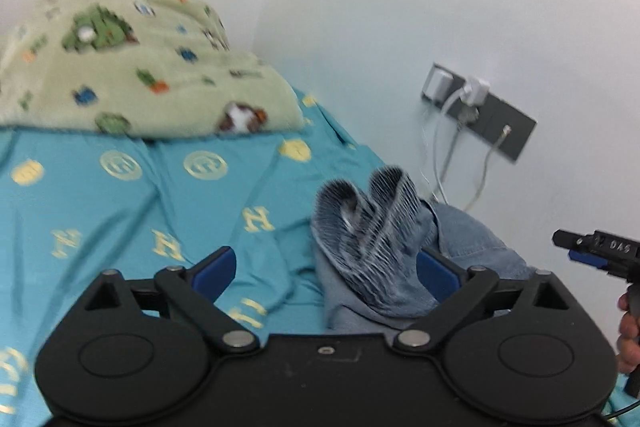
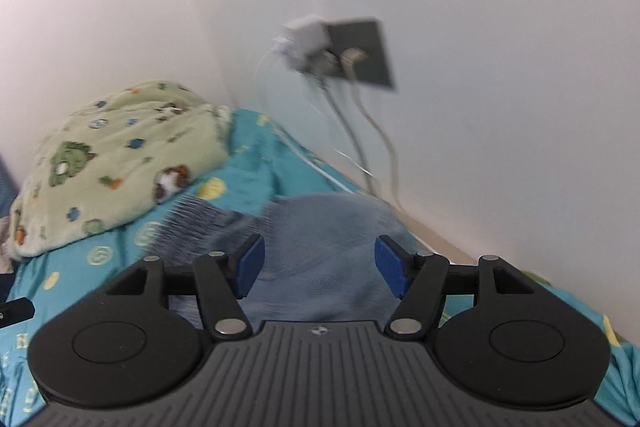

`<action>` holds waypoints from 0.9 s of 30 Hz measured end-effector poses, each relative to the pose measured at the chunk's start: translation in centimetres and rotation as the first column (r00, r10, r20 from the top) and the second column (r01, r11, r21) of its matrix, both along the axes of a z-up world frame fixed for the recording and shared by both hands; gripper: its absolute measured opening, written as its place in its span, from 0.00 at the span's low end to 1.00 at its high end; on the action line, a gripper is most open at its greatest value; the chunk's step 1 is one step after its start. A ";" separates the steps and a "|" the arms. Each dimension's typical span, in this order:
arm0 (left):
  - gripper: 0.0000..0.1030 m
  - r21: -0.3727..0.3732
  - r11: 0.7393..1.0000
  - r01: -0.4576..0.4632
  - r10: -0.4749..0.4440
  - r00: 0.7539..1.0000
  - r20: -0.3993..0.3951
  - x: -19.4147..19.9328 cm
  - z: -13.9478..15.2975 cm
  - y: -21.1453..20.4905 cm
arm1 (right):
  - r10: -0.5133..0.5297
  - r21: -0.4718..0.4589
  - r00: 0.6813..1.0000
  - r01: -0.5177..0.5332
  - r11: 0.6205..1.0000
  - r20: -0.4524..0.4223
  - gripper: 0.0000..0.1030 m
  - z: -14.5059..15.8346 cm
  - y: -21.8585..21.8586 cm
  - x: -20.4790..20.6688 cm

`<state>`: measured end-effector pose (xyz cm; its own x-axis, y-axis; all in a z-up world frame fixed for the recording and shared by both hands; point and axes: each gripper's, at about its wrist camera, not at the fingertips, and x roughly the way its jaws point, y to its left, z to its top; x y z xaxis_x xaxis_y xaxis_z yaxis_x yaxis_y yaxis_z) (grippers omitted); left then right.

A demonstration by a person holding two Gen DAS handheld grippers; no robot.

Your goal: Fold clothes

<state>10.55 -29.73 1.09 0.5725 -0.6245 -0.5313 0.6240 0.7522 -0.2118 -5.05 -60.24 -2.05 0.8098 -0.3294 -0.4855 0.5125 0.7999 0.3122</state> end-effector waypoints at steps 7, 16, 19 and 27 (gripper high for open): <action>0.98 0.019 0.992 -0.121 0.118 0.986 0.116 -0.5 4.7 6.0 | 0.148 -0.061 0.987 -0.145 0.988 0.059 0.63 6.0 6.8 3.2; 0.99 0.011 0.958 -0.287 0.279 0.939 0.203 -1.2 9.2 15.9 | 0.377 -0.119 0.919 -0.365 0.923 0.111 0.64 10.6 18.5 8.5; 0.99 0.022 0.937 -0.349 0.334 0.912 0.236 -1.9 9.8 19.3 | 0.440 -0.137 0.892 -0.425 0.895 0.108 0.67 10.9 22.7 9.8; 1.00 0.020 0.885 -0.465 0.441 0.851 0.286 -2.0 7.9 24.5 | 0.555 -0.163 0.825 -0.536 0.829 0.109 0.68 8.6 30.1 12.8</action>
<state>8.59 -5.24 8.99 0.9073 -0.2210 -0.3578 0.2331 0.9724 -0.0097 7.80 -30.18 6.50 0.9321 0.1392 -0.3345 -0.0619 0.9708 0.2317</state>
